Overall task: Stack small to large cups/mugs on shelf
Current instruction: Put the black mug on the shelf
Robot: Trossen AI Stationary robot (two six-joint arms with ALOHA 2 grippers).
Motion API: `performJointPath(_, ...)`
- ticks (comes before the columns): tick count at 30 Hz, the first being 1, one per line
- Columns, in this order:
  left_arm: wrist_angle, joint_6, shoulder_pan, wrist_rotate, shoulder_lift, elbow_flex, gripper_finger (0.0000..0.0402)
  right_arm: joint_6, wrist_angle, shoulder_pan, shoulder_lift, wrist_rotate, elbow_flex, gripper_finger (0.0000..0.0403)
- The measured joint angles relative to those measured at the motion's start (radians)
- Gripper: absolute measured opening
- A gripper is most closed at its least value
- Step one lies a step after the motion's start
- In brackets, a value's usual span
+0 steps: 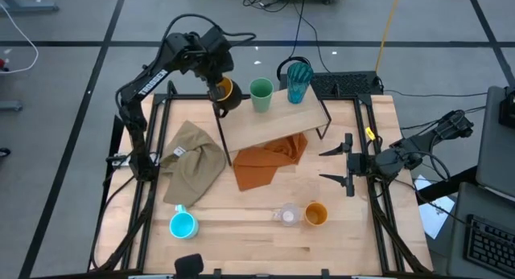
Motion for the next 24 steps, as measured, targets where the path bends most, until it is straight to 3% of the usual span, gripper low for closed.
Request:
performJointPath(10, -0.001, -0.138, 0.021, 0.026, 0.003, 0.0, 0.0011, 0.0, -0.007, 0.0, 0.0, 0.0, 0.0, 0.0274)
performJointPath(24, -0.001, -0.196, 0.019, 0.086, 0.012, 0.0, 0.0011, 0.0, -0.034, 0.0, 0.0, 0.0, 0.0, 0.0274)
